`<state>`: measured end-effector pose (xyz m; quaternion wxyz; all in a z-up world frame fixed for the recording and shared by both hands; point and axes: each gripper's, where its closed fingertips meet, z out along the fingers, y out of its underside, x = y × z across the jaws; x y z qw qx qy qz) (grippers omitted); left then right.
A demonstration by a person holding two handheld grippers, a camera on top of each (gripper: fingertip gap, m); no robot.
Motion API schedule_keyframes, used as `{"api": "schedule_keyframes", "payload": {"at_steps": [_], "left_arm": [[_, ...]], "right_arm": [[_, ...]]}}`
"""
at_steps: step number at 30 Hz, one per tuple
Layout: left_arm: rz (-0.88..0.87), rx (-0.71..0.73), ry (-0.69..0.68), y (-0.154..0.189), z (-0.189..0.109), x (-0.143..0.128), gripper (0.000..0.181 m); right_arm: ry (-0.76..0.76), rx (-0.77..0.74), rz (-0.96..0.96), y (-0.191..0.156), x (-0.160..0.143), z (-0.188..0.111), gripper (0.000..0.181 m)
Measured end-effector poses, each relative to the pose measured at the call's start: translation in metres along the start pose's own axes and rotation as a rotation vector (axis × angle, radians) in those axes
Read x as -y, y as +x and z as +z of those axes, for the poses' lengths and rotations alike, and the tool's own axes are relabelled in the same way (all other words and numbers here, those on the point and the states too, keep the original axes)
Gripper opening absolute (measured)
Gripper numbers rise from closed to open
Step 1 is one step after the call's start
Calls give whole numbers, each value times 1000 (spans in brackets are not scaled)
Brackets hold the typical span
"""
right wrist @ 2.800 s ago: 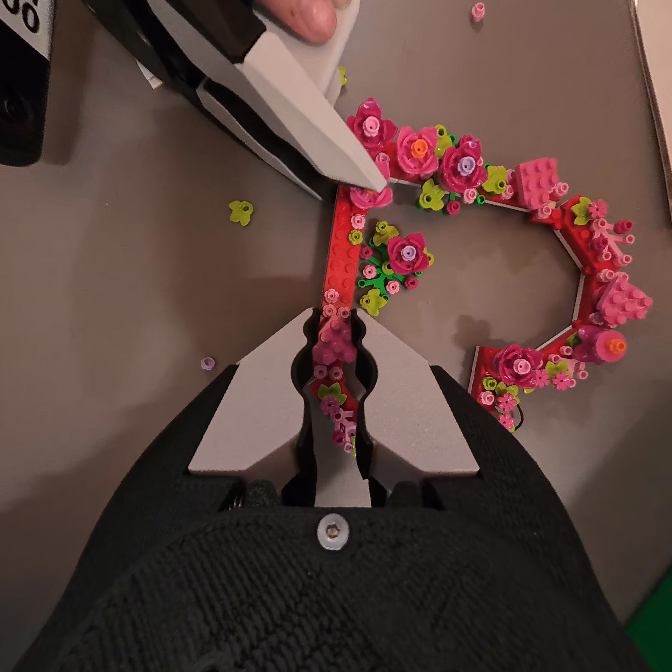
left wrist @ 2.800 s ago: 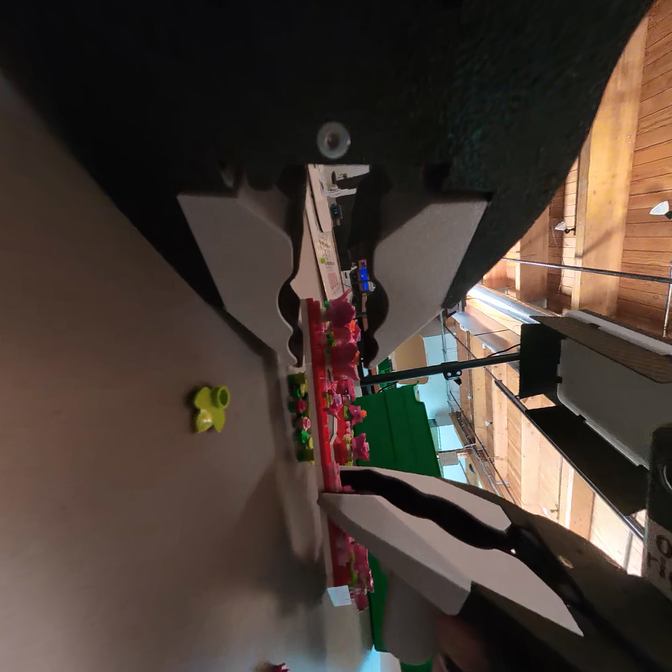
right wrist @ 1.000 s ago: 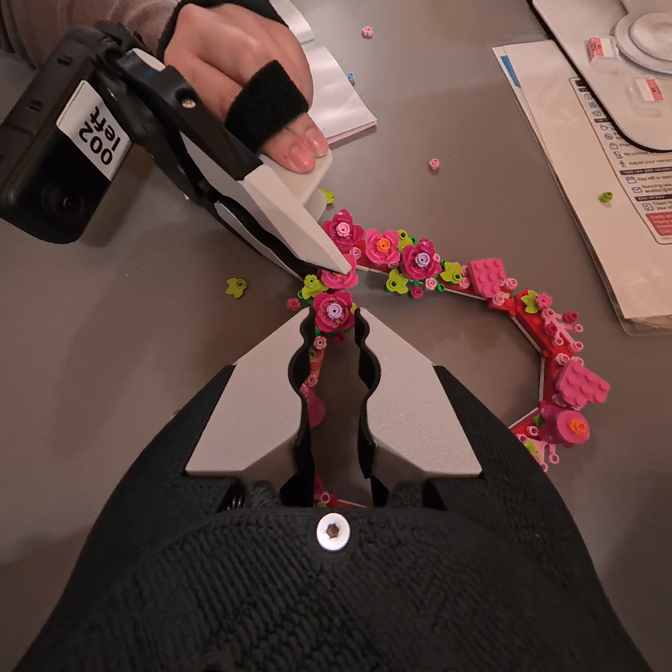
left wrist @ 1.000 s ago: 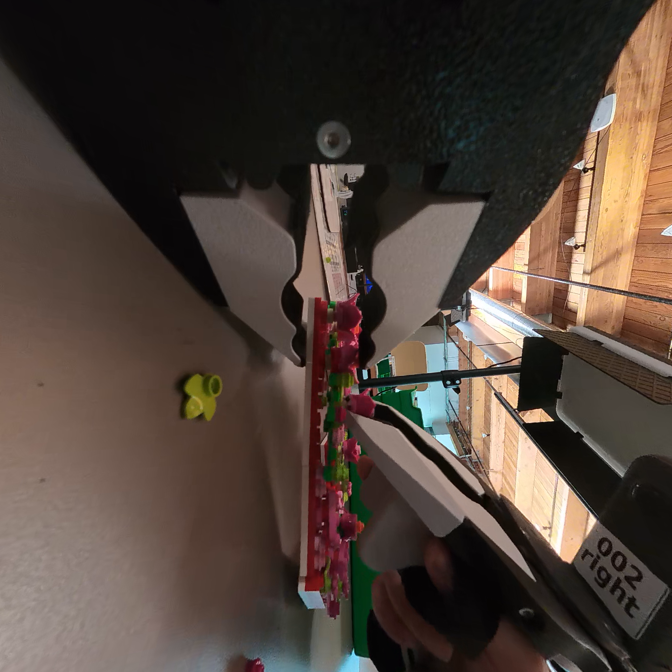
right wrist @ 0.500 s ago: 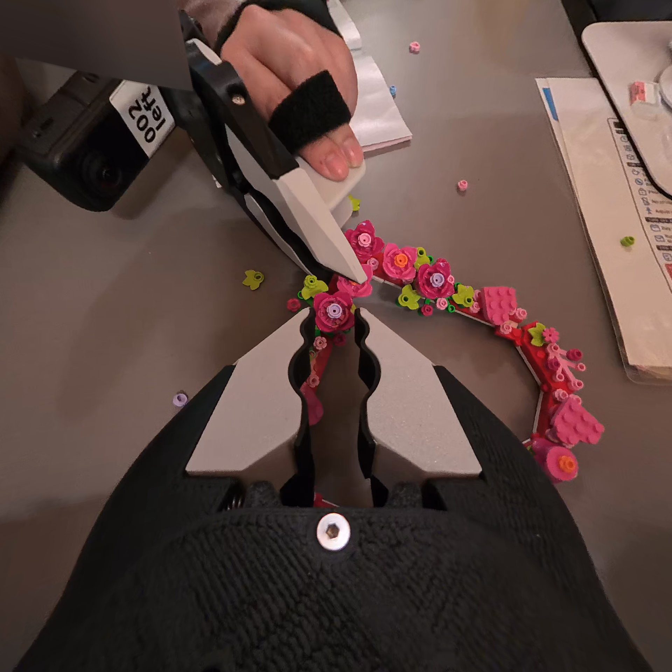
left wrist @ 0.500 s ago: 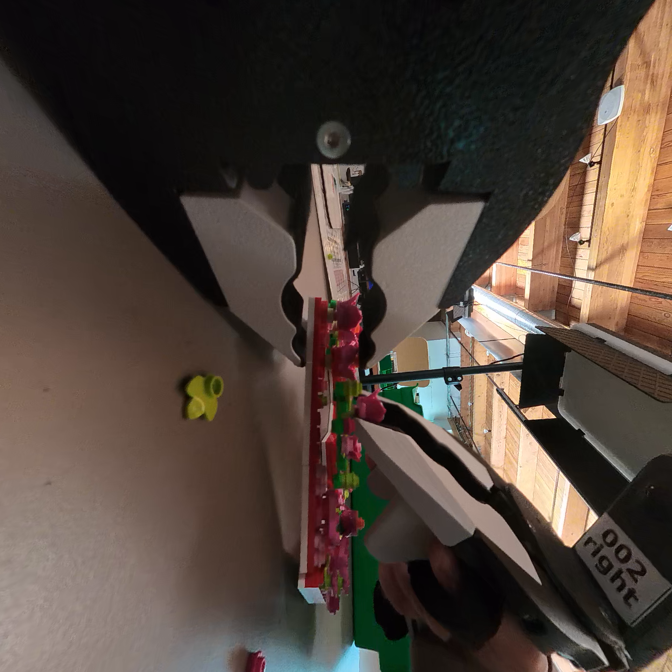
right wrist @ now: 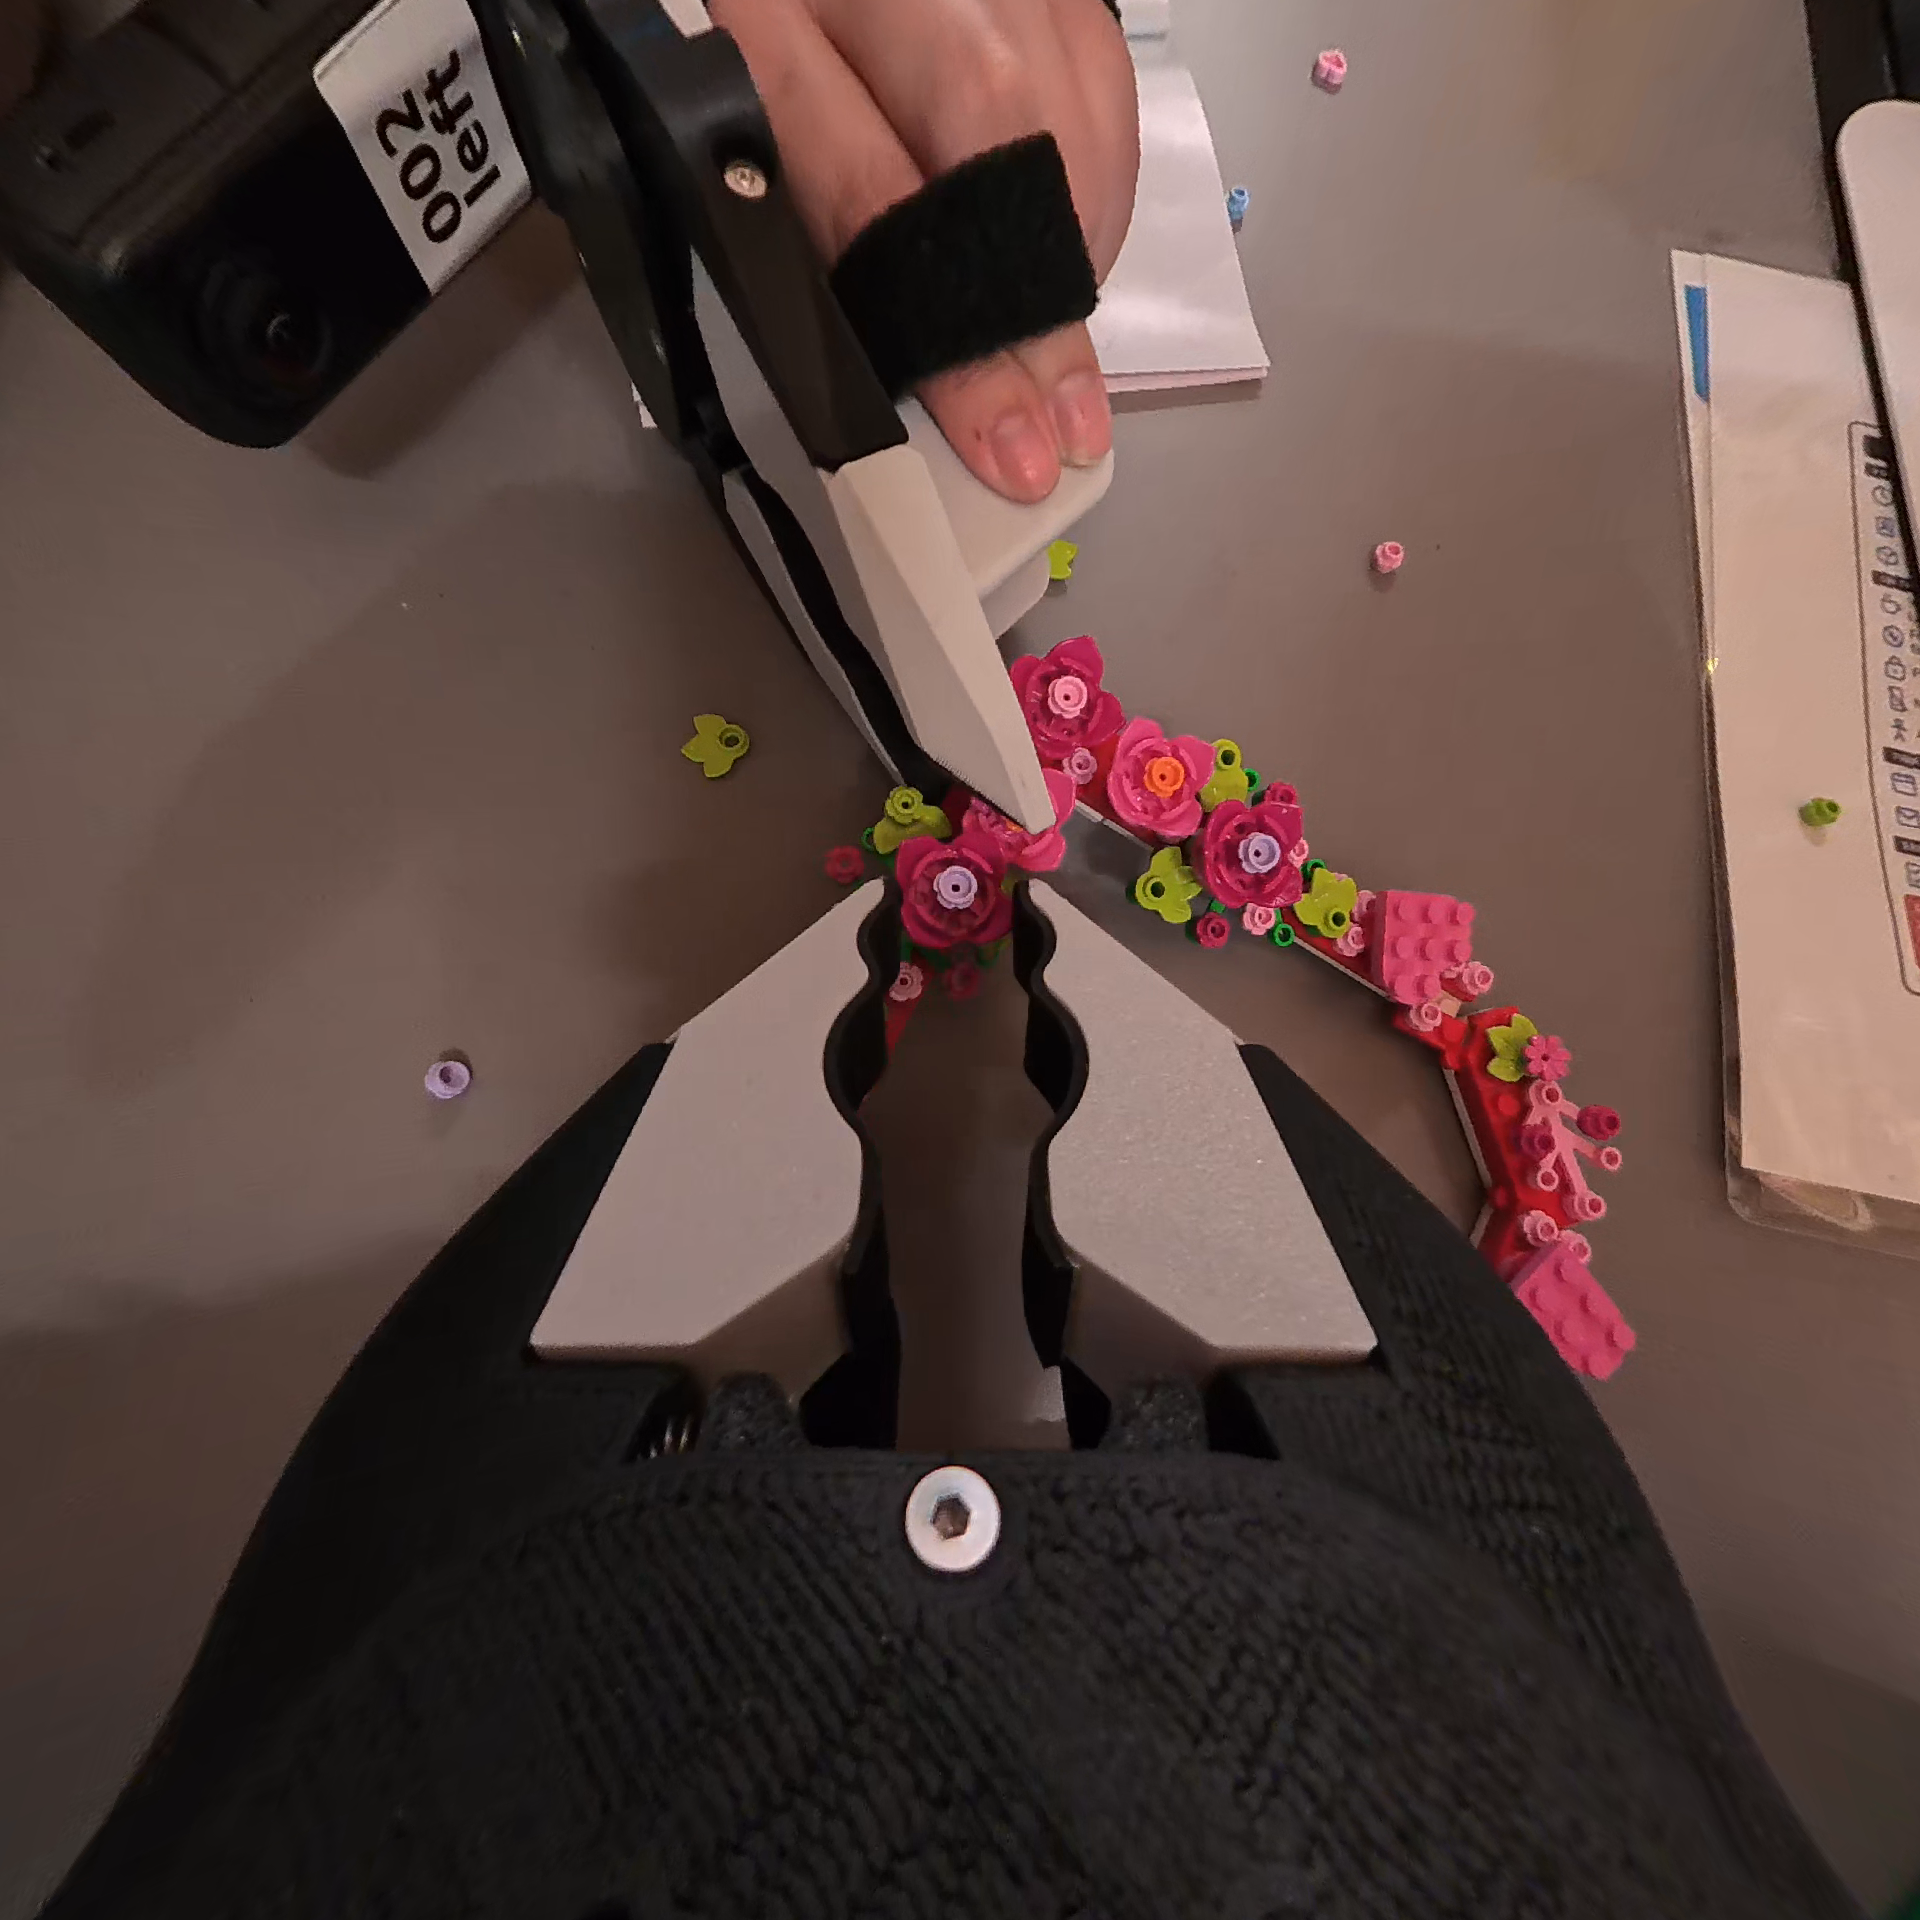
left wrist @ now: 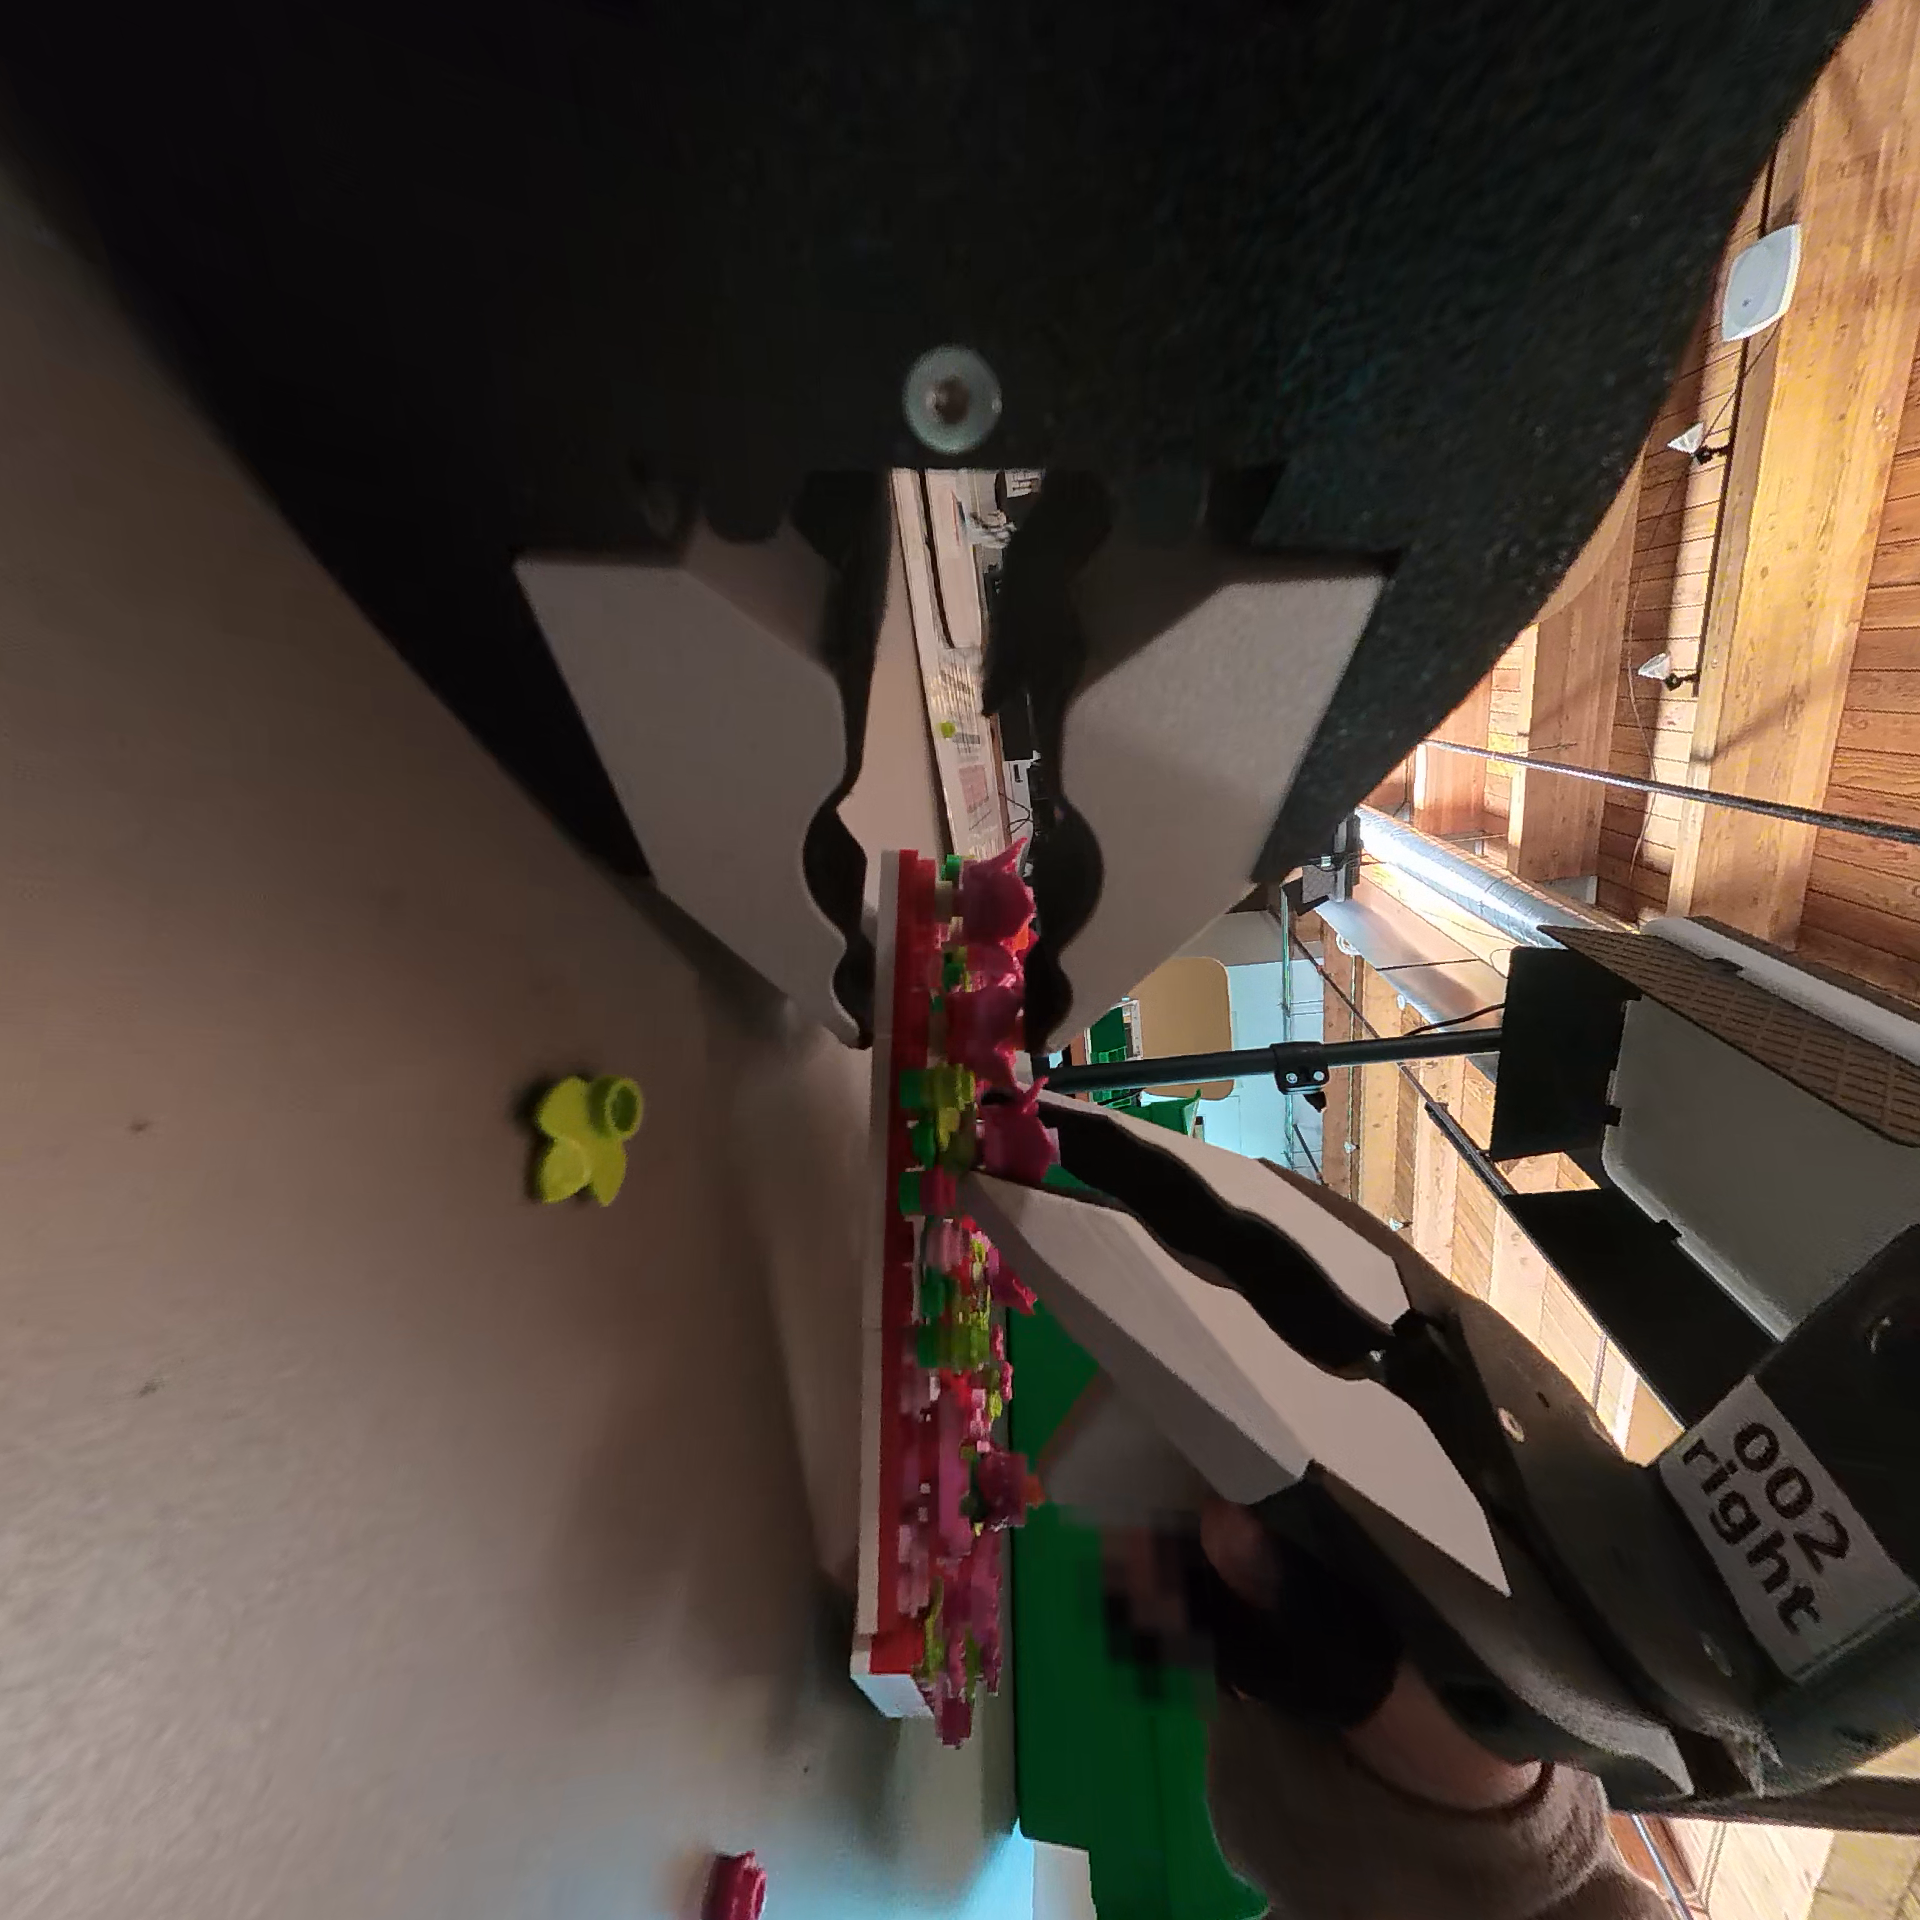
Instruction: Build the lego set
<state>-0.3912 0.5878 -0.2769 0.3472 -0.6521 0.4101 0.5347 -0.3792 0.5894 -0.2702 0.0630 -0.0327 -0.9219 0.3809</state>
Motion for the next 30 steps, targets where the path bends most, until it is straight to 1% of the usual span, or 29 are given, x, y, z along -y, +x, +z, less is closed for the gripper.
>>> {"api": "schedule_keyframes", "payload": {"at_steps": [8,14,21,27,30], "left_arm": [[1,2,1,0,0,0,26],[3,2,3,0,0,1,26],[2,1,5,0,0,1,26],[2,1,8,0,0,1,26],[4,1,9,0,0,1,26]], "right_arm": [[-3,16,33,-3,0,0,21],[-8,41,85,-5,0,2,27],[-1,36,107,-3,1,-2,23],[-41,24,158,-3,-5,-5,23],[-60,12,196,-2,-9,-6,19]]}}
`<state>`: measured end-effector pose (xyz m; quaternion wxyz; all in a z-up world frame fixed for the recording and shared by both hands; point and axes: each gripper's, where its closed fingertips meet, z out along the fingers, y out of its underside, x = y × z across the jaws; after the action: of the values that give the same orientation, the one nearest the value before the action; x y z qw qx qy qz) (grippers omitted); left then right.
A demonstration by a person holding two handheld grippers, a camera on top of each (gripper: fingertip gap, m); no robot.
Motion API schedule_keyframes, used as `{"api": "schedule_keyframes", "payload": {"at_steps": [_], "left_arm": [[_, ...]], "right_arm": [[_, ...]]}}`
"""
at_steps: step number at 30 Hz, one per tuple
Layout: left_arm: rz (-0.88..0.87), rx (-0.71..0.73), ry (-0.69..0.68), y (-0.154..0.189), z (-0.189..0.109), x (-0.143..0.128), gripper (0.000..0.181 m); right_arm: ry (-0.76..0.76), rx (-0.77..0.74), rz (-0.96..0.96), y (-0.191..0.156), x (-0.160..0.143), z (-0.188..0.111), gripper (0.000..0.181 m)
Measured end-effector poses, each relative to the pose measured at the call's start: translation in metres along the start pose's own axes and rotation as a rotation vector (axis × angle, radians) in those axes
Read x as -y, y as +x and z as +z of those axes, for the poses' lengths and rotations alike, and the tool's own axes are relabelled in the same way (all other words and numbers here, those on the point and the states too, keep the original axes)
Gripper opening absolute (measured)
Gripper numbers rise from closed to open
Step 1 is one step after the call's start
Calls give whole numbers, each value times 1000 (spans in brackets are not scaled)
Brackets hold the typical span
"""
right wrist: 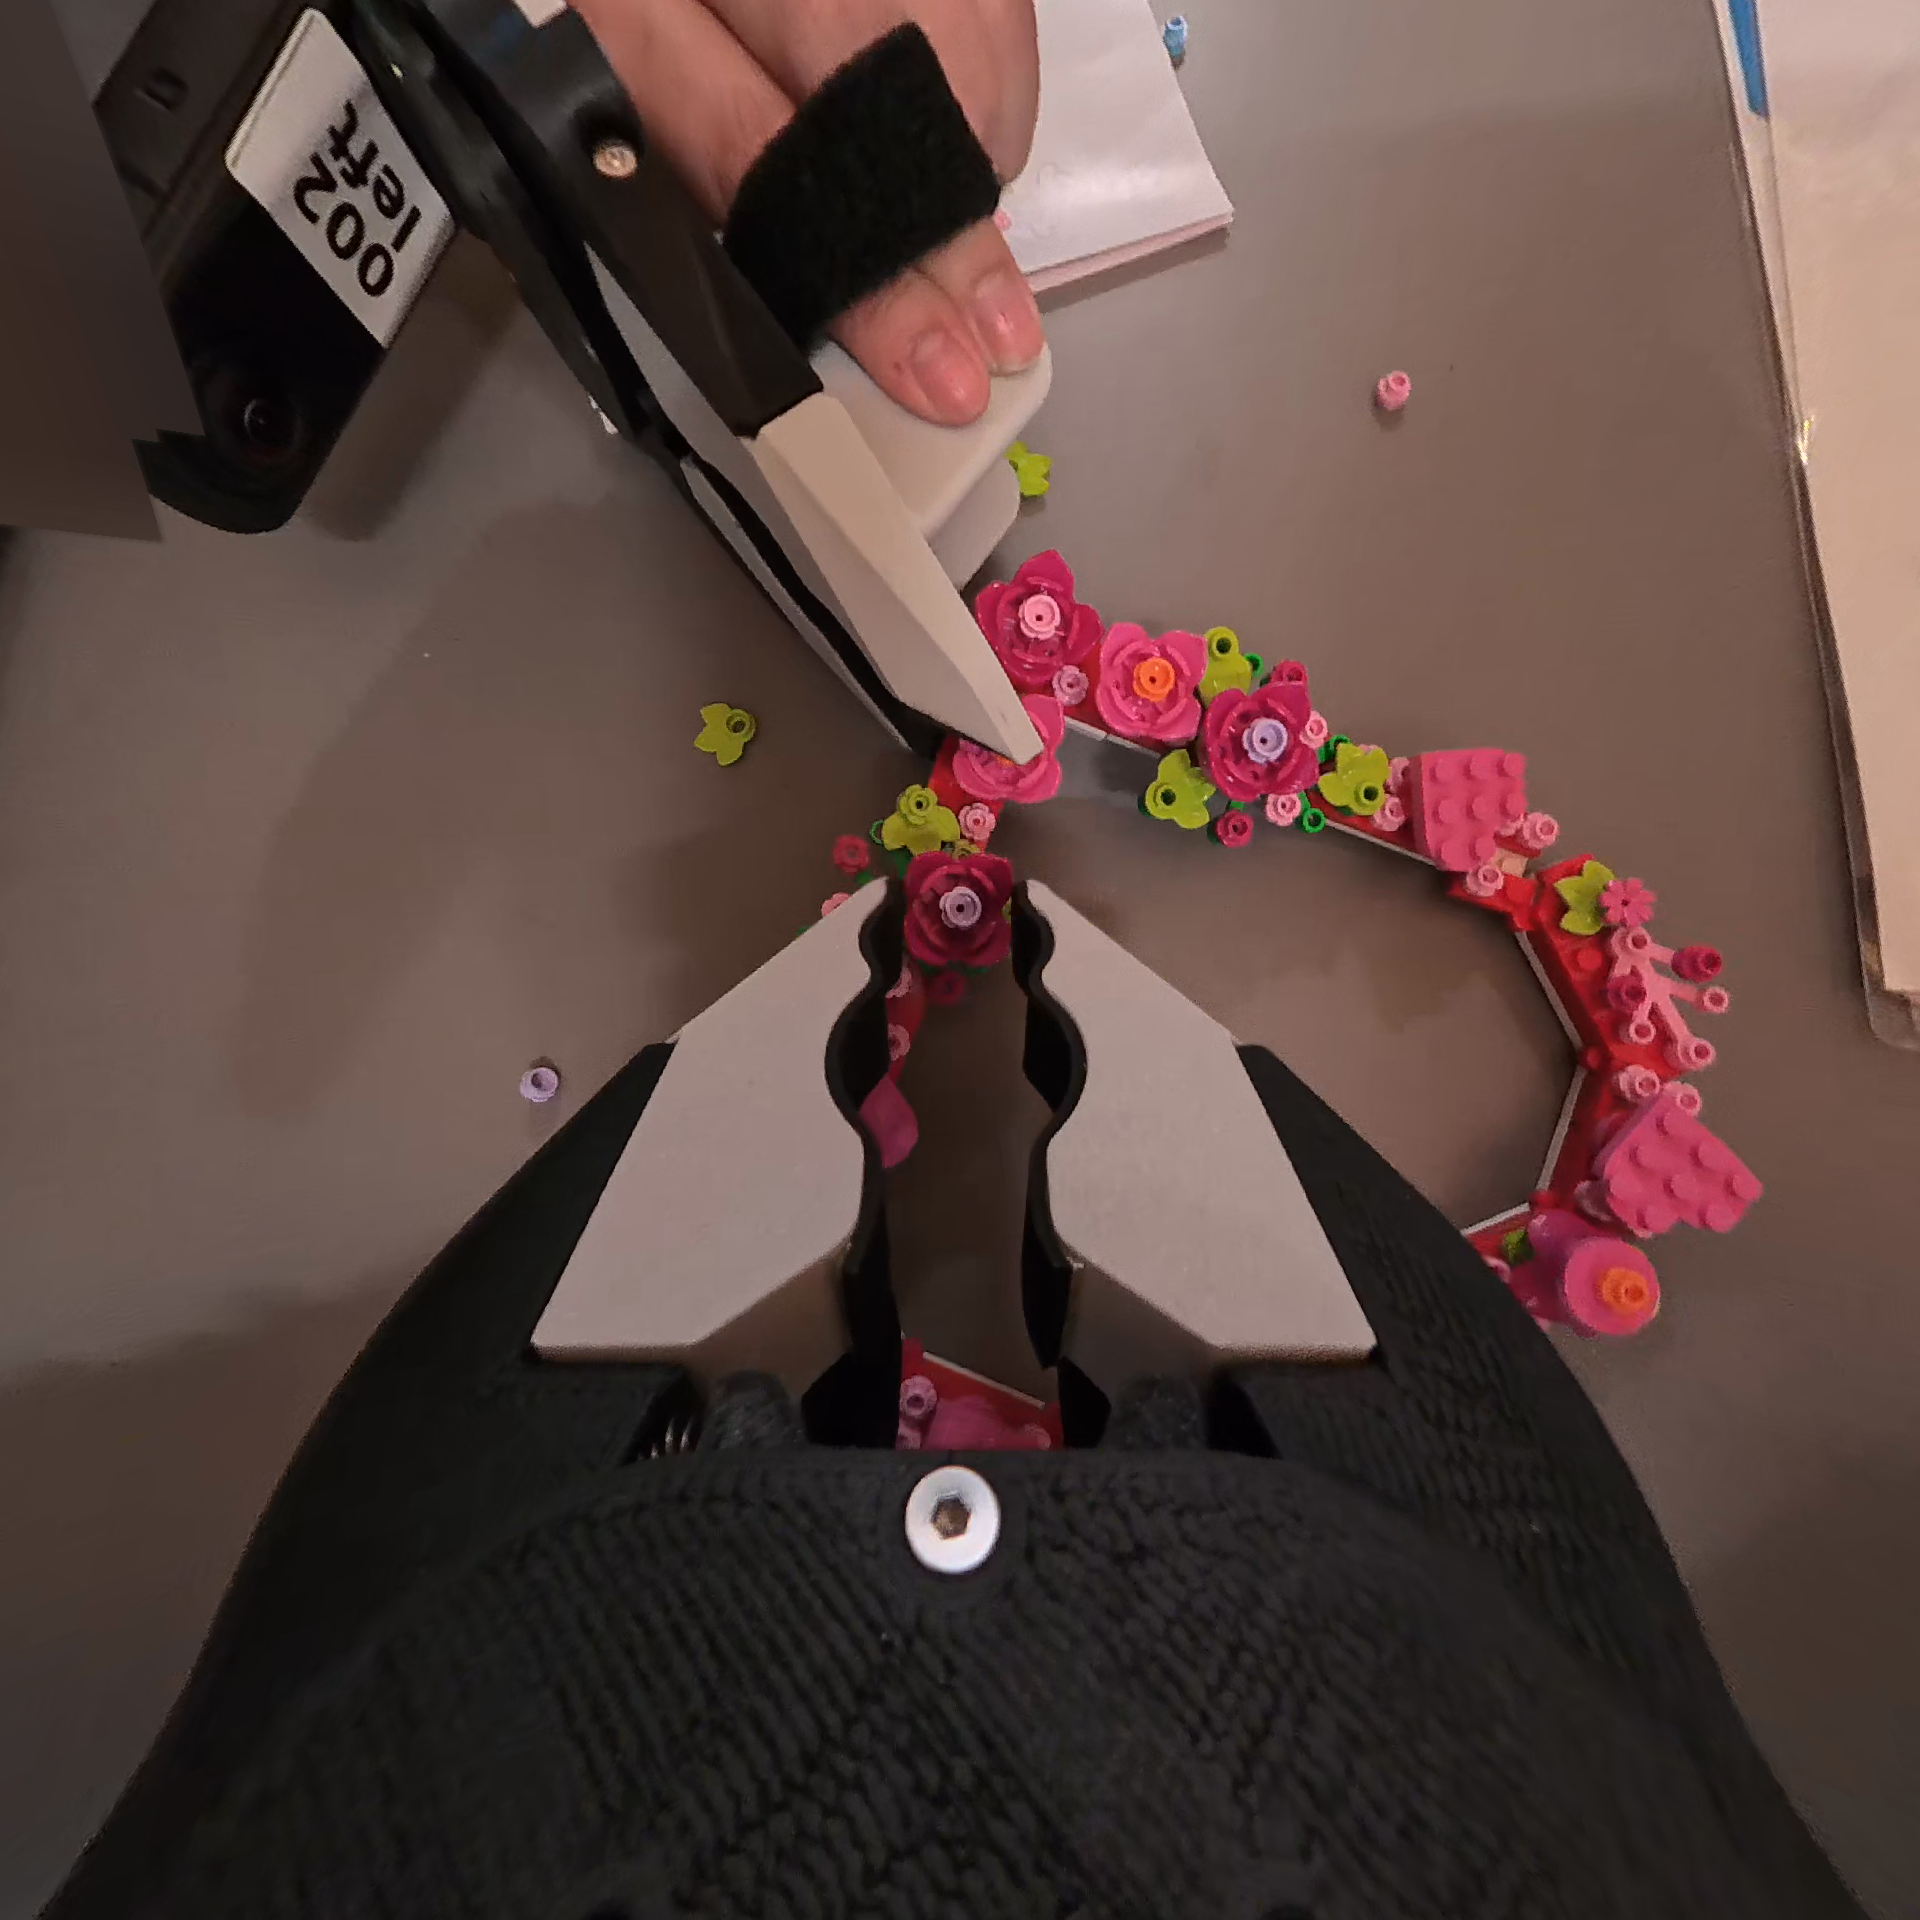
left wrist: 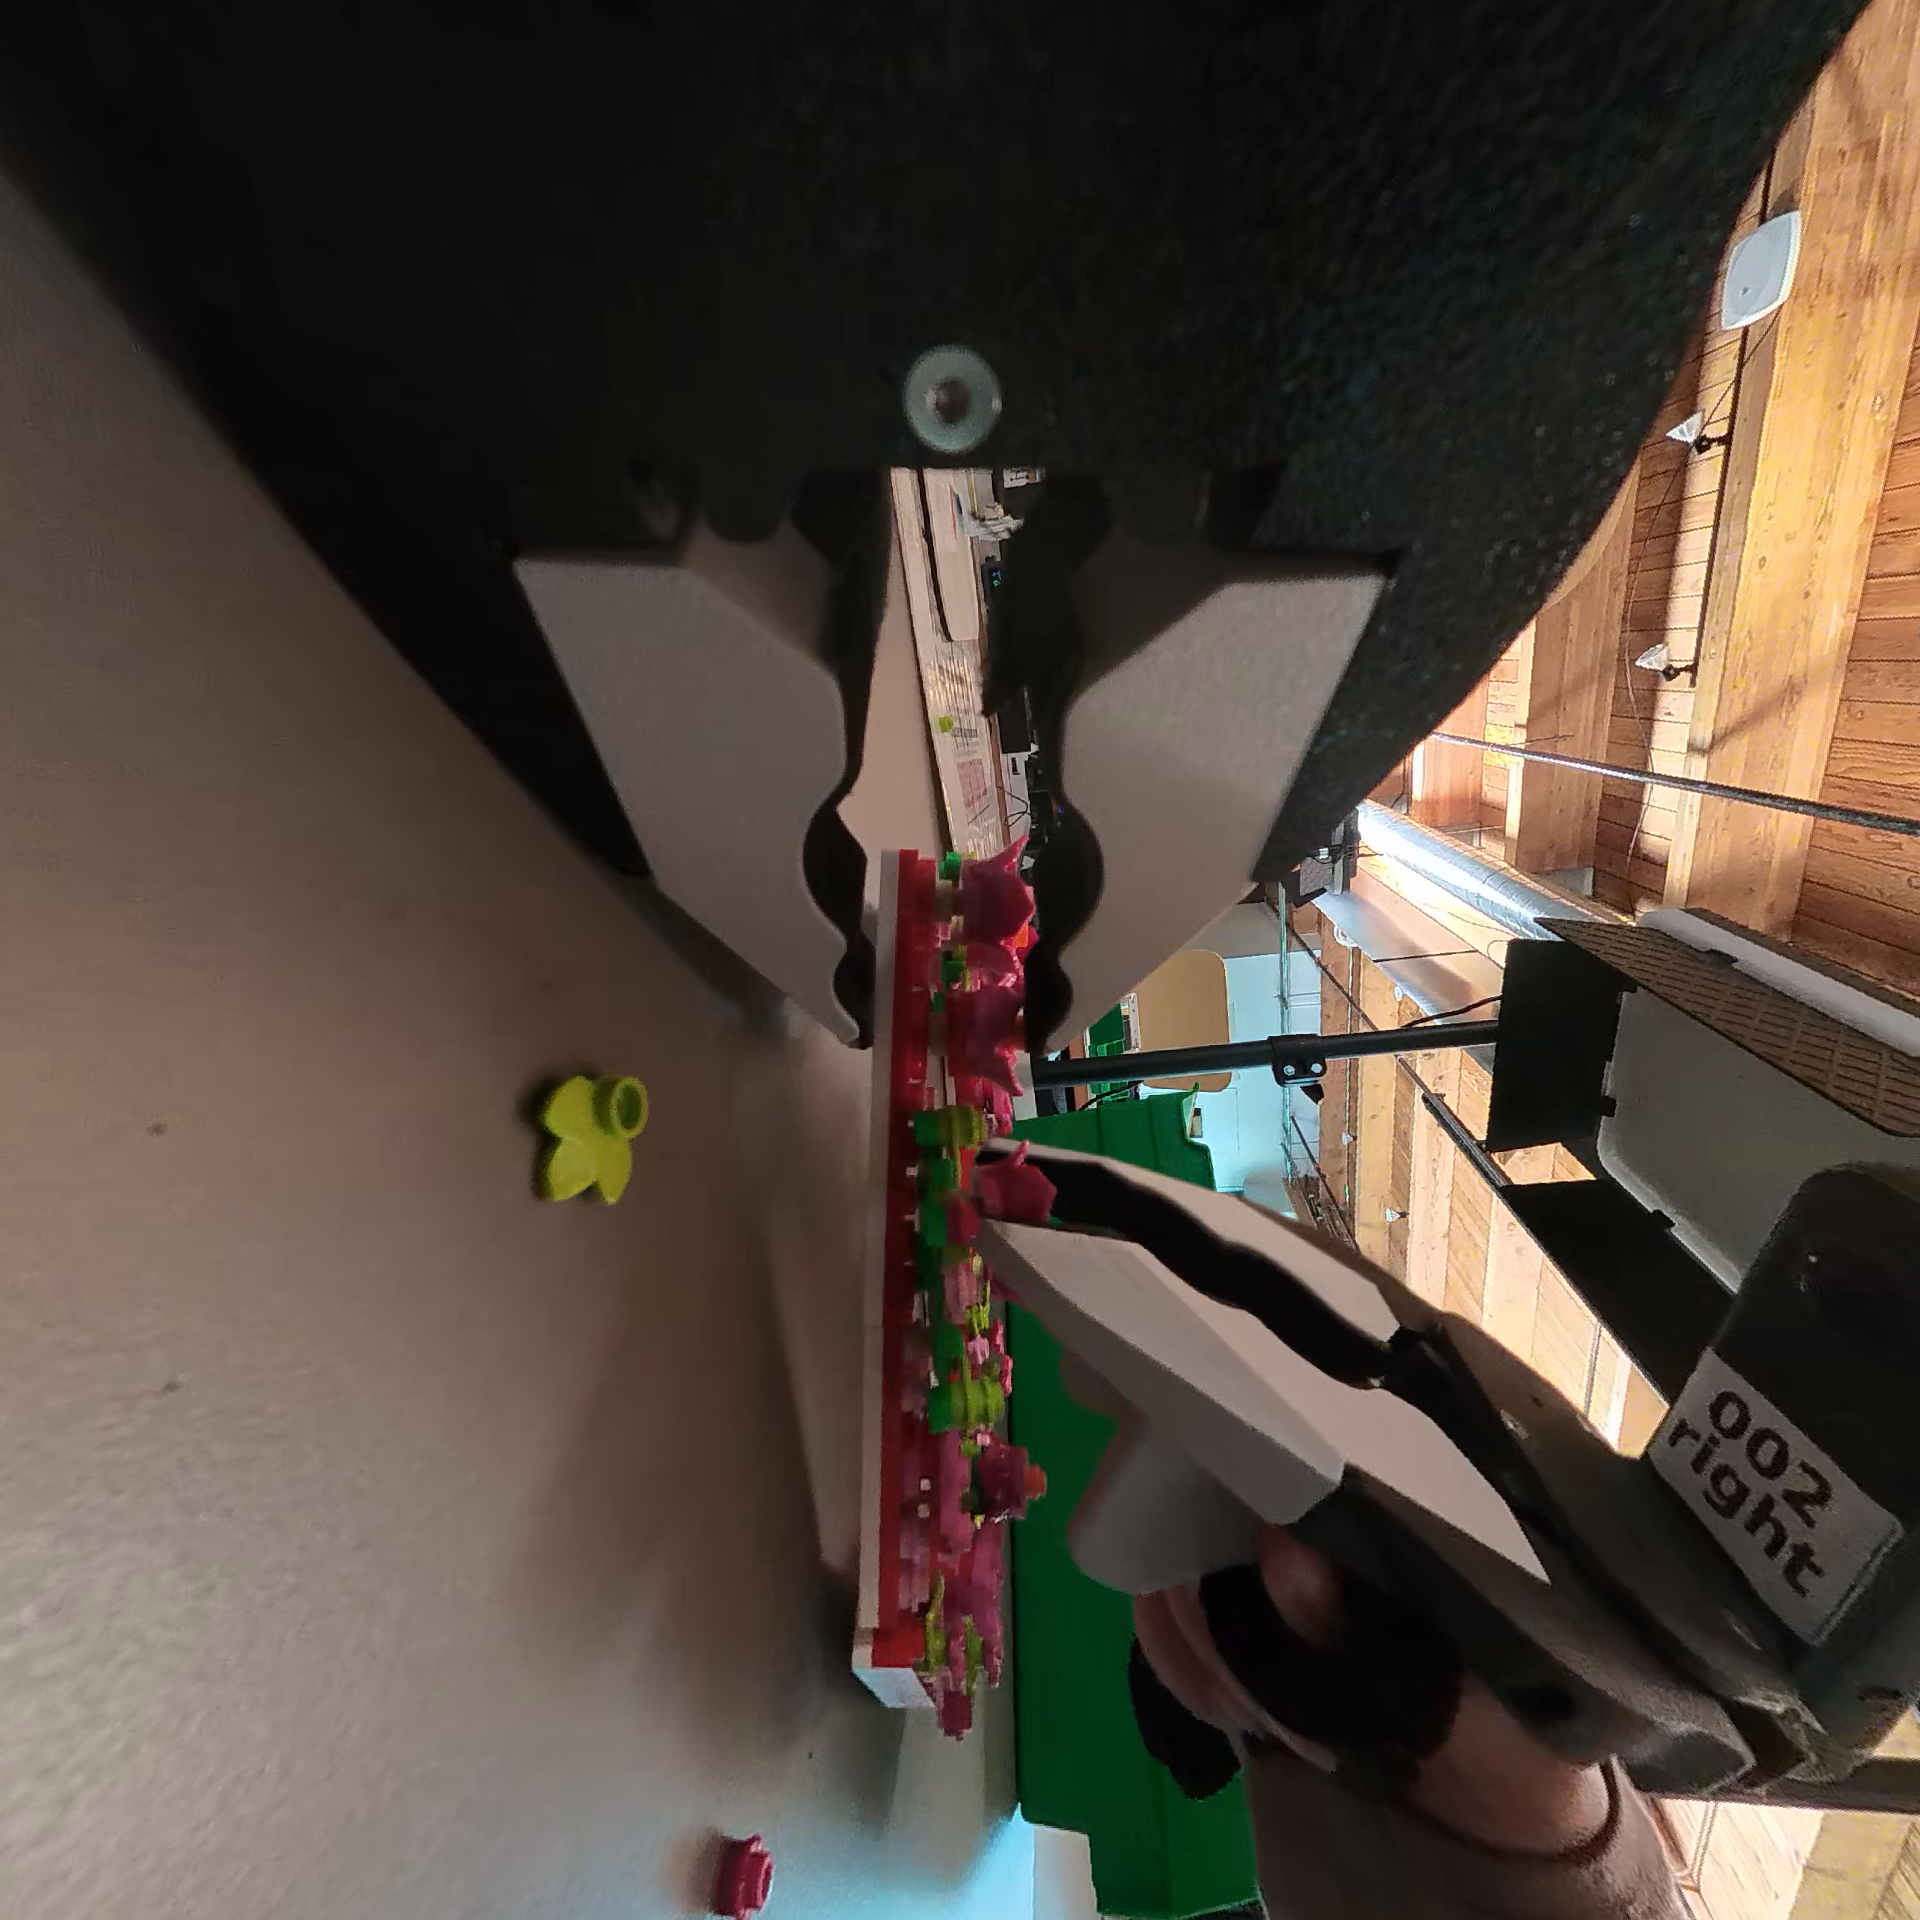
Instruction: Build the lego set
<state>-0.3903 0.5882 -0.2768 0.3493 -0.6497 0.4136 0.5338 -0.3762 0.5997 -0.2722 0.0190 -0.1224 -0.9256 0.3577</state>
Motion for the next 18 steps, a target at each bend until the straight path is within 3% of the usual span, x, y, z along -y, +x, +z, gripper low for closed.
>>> {"api": "schedule_keyframes", "payload": {"at_steps": [9,18], "left_arm": [[-3,0,10,0,0,1,26],[7,3,12,-1,0,1,25]], "right_arm": [[27,19,-186,-3,13,-3,18],[-42,-36,-415,-1,6,1,18]]}}
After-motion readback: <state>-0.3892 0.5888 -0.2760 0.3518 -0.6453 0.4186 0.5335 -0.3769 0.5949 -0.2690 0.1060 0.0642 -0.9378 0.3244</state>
